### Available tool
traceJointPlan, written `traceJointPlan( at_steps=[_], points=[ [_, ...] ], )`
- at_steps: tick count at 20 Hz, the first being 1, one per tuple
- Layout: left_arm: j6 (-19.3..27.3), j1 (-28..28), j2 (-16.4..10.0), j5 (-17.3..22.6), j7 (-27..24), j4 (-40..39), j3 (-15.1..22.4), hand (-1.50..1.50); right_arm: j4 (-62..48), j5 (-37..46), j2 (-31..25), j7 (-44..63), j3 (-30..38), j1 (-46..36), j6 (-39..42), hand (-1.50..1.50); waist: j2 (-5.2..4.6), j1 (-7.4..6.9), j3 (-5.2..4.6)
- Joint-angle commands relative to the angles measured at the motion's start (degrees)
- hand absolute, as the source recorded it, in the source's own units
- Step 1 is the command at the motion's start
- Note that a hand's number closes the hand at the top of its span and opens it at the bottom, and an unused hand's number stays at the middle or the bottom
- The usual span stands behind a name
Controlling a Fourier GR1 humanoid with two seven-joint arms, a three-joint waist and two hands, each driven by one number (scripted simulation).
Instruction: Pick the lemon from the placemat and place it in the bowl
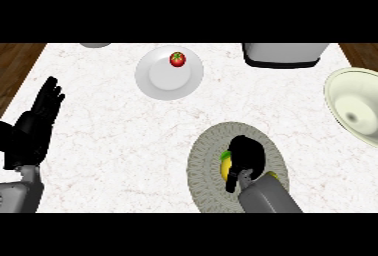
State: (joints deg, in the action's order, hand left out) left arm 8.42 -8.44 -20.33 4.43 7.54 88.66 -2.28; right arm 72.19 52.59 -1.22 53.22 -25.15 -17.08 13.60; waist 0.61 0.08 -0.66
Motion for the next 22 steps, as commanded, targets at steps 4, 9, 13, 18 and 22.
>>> traceJointPlan(
  at_steps=[4,9,13,18,22],
  points=[
    [-0.18,-1.80,2.43,-2.48,-3.34,-5.68,-0.03,0.00,-5.79,-0.43,1.15,-5.38,-1.13,-0.92,-5.18,1.50,-0.71,-0.13,0.66],
    [-0.85,-1.14,2.13,-1.83,0.60,-1.16,-1.01,0.00,-6.16,6.46,1.16,-2.74,-1.98,-0.58,-11.31,1.50,-0.58,-0.15,0.66],
    [-2.19,0.33,1.31,-1.24,-1.65,-1.45,-2.31,0.00,2.34,2.80,-8.24,-14.90,-1.53,-0.38,-4.67,1.50,-0.53,0.18,0.65],
    [-0.97,0.10,1.07,-1.88,0.18,-0.61,-2.41,0.00,11.87,-4.79,-24.97,-40.94,-0.82,4.33,-2.48,1.50,-0.16,1.89,0.76],
    [-1.16,-1.51,1.08,-1.49,1.52,-1.41,-3.04,0.00,23.27,-4.87,-32.86,-44.91,3.89,10.07,-6.45,1.50,-0.17,2.04,0.66]
  ],
)
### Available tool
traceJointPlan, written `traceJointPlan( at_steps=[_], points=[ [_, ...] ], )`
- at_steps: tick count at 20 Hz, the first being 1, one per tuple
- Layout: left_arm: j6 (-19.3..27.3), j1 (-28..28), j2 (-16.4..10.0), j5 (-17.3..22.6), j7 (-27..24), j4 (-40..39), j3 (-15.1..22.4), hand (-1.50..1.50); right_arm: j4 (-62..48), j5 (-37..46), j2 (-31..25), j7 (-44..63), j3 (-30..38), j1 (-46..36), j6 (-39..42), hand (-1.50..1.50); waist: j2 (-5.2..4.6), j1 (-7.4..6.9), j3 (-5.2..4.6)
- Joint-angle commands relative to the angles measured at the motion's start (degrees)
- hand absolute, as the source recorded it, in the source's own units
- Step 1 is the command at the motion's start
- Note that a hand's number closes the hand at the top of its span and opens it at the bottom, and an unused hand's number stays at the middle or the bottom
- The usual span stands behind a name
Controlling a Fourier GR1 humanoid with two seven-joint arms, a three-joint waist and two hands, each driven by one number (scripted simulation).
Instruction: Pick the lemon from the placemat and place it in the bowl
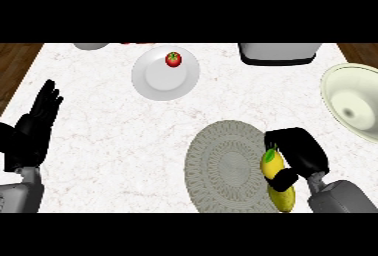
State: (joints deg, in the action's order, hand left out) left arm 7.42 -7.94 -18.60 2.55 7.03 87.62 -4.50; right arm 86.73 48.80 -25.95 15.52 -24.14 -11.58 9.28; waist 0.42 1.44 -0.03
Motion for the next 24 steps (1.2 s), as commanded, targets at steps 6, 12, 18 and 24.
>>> traceJointPlan(
  at_steps=[6,12,18,24],
  points=[
    [-0.38,0.92,-0.60,0.51,0.71,0.96,-1.29,0.00,20.42,-10.77,-12.45,-7.91,21.12,4.24,-6.09,1.50,0.29,1.27,0.06],
    [-1.67,1.58,0.60,0.15,-2.63,0.21,-0.86,0.00,28.82,-22.38,-13.84,-4.26,34.97,7.85,-0.02,1.50,-0.13,-0.28,0.00],
    [-2.93,-3.00,-0.21,0.06,0.58,-2.07,-2.66,0.00,16.36,-25.69,-13.15,-7.74,41.03,1.45,2.80,1.50,-0.43,-1.37,0.03],
    [-3.69,-1.95,0.32,-0.17,0.44,0.17,-2.16,0.00,-10.22,-24.31,-14.62,-23.04,41.60,-7.62,-0.12,1.50,-0.67,-2.33,0.07]
  ],
)
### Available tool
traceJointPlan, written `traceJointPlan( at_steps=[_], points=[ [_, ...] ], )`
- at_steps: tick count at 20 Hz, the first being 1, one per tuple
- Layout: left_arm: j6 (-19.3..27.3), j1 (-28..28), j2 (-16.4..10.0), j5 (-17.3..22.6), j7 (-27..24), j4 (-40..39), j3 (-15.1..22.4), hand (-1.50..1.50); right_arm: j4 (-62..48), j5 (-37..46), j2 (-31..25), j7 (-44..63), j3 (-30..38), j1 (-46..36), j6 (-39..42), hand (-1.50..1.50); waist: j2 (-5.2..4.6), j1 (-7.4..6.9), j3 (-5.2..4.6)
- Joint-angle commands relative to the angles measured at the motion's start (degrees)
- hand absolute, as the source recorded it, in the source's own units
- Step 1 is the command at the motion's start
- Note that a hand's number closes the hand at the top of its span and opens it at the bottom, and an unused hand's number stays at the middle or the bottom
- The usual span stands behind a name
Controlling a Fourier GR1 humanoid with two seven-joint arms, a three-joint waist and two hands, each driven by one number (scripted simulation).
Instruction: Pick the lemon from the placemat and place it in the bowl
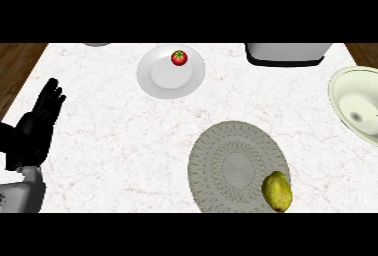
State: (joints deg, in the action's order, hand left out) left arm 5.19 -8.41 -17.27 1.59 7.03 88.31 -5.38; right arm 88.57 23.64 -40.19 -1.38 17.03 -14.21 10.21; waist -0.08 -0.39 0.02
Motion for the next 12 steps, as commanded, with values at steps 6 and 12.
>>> traceJointPlan(
  at_steps=[6,12],
  points=[
    [-4.30,-2.87,-1.90,2.35,-1.98,-5.35,-3.13,0.00,-34.89,3.49,-2.41,-17.98,1.30,-15.22,-4.54,1.50,-0.43,-1.07,0.04],
    [-1.91,-3.82,0.74,-0.44,-3.15,-6.80,-1.67,0.00,-54.16,7.93,-2.31,-27.23,0.42,-24.54,-10.06,1.50,-0.57,-1.27,0.07]
  ],
)
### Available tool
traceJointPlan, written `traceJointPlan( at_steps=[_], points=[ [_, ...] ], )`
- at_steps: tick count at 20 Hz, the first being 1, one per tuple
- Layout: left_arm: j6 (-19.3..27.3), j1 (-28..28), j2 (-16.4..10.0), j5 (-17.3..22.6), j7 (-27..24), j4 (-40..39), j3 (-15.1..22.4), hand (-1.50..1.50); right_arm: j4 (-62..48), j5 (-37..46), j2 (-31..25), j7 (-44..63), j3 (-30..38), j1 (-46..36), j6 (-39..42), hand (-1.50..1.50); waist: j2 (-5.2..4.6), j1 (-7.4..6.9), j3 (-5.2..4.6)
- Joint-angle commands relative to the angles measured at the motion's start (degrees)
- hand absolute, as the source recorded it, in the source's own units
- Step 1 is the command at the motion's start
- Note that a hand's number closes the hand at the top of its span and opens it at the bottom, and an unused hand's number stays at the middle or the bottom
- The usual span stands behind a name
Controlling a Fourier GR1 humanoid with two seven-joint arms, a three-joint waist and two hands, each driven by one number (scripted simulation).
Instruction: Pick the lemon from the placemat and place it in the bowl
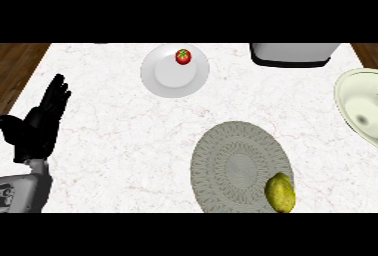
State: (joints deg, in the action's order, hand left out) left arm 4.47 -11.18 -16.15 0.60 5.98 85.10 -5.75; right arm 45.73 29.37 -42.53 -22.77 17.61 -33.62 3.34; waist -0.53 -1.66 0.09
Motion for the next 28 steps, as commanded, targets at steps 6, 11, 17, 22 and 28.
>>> traceJointPlan(
  at_steps=[6,11,17,22,28],
  points=[
    [0.63,-0.66,2.16,-1.40,1.98,3.15,2.86,0.00,-21.69,9.45,-2.36,3.94,-4.28,-6.56,-0.76,1.50,-0.69,-1.86,0.13],
    [-2.02,1.73,0.00,0.52,-1.41,1.35,0.14,0.00,-29.02,9.40,-4.33,-7.62,-3.86,-7.25,2.50,-1.50,-0.88,-2.00,0.20],
    [0.12,-0.67,0.84,-1.15,0.70,0.79,0.75,0.00,-33.08,-3.69,-4.63,-12.70,8.33,-10.93,12.01,-1.50,-0.73,-0.64,0.38],
    [0.36,0.19,0.97,-0.32,1.06,1.50,-0.21,0.00,-37.49,-13.65,-8.56,-12.95,18.22,-11.24,21.10,-1.50,-0.34,0.56,0.31],
    [-0.31,0.72,1.12,-0.43,1.13,2.70,0.56,0.00,-40.56,-15.70,-16.46,-10.98,20.70,-6.79,29.18,-1.50,-0.99,-0.48,0.46]
  ],
)
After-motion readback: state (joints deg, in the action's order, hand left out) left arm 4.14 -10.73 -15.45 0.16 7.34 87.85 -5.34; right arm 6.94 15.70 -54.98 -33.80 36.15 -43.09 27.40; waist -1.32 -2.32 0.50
